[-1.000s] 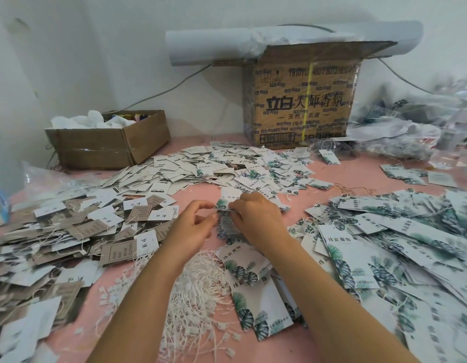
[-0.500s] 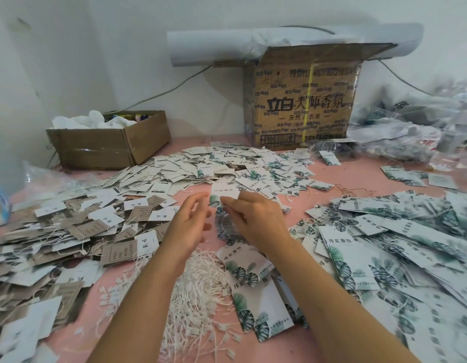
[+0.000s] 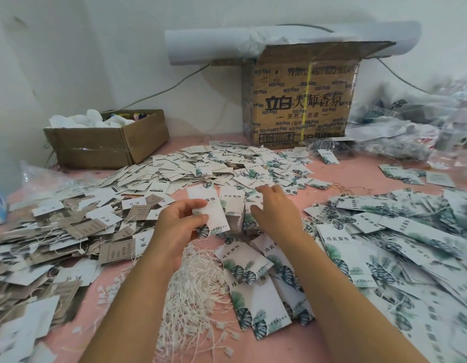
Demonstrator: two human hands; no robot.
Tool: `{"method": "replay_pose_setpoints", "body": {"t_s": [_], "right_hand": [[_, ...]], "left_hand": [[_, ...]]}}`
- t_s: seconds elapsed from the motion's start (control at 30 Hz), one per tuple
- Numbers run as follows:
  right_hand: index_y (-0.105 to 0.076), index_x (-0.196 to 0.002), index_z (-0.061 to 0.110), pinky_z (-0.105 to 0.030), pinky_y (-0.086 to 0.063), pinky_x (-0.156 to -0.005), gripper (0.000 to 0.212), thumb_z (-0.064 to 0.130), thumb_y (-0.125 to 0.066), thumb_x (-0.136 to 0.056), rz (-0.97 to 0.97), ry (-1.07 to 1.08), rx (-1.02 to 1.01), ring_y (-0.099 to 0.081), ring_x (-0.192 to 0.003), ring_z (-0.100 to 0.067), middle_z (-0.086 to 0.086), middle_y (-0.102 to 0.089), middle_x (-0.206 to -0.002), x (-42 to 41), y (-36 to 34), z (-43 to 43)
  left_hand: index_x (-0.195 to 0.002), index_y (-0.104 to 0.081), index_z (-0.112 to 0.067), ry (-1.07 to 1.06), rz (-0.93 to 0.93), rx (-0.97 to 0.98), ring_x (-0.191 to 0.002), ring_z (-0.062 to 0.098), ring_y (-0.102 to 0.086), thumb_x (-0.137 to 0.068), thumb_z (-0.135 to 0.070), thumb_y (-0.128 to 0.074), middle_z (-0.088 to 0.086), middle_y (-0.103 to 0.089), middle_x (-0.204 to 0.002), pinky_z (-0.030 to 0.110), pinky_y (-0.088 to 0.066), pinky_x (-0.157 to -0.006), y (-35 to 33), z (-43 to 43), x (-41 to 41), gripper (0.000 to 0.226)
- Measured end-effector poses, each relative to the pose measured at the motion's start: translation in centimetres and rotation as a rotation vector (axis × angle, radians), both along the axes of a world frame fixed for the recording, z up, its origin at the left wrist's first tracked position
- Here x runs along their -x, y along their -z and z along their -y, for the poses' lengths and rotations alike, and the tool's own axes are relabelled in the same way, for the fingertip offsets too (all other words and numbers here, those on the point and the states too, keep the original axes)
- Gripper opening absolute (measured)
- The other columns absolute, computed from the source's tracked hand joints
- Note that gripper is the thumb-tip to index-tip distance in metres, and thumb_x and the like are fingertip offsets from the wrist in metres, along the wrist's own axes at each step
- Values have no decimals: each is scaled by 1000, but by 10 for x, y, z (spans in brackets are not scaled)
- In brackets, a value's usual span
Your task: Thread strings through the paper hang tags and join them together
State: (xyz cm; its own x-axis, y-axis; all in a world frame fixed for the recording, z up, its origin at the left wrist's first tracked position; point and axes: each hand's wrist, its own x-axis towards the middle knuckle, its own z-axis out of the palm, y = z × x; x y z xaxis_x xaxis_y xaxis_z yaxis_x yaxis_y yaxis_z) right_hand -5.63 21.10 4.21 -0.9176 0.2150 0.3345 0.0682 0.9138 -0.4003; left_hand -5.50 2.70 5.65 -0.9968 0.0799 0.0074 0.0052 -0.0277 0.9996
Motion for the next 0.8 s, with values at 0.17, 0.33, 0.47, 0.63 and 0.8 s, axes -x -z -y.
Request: {"method": "replay_pose_setpoints", "body": {"t_s": [0.17, 0.33, 0.47, 0.63, 0.8], "right_hand": [[-43, -85, 12, -34, -46, -68, 39, 48, -56, -88, 260, 129, -84, -54, -76, -23, -10, -51, -109, 5, 13, -7], [-32, -65, 16, -29, -36, -57, 46, 46, -60, -86, 234, 154, -33, -43, -63, -17, 1, -44, -67, 8, 13, -10], [-38, -66, 13, -25, -37, -51, 44, 41, -67, -82, 262, 116, 152, -40, -56, -12, -1, -46, -66, 8, 10, -14], [-46, -111, 2, -26, -37, -57, 53, 33, -73, -79, 206, 129, 382, -48, -77, -18, -10, -57, -98, 5, 4, -18], [-49, -121, 1, -37, -49, -81, 45, 21, -66, -85, 61, 139, 501, -58, -92, -24, -14, -60, -112, 3, -2, -20]], "left_hand": [[-95, -64, -19, 66, 2, 56, -67, 10, -60, -83, 10, -59, -2, -66, -80, 23, -46, -58, -1, -2, -2, 32], [-98, -62, -23, 116, 16, 103, -76, 17, -60, -82, 11, -58, 4, -66, -91, 27, -46, -61, 0, -3, -2, 38], [-96, -62, -24, 137, 7, 147, -78, 19, -57, -81, 10, -58, 6, -62, -92, 30, -45, -65, 2, -3, -2, 38], [-84, -63, -17, 148, -7, 128, -65, 10, -56, -86, 1, -60, -3, -61, -75, 20, -45, -51, 4, -4, -1, 18], [-83, -60, -16, 127, -31, 122, -62, 9, -61, -84, 3, -63, -3, -64, -72, 18, -46, -48, 4, -4, -1, 19]]}}
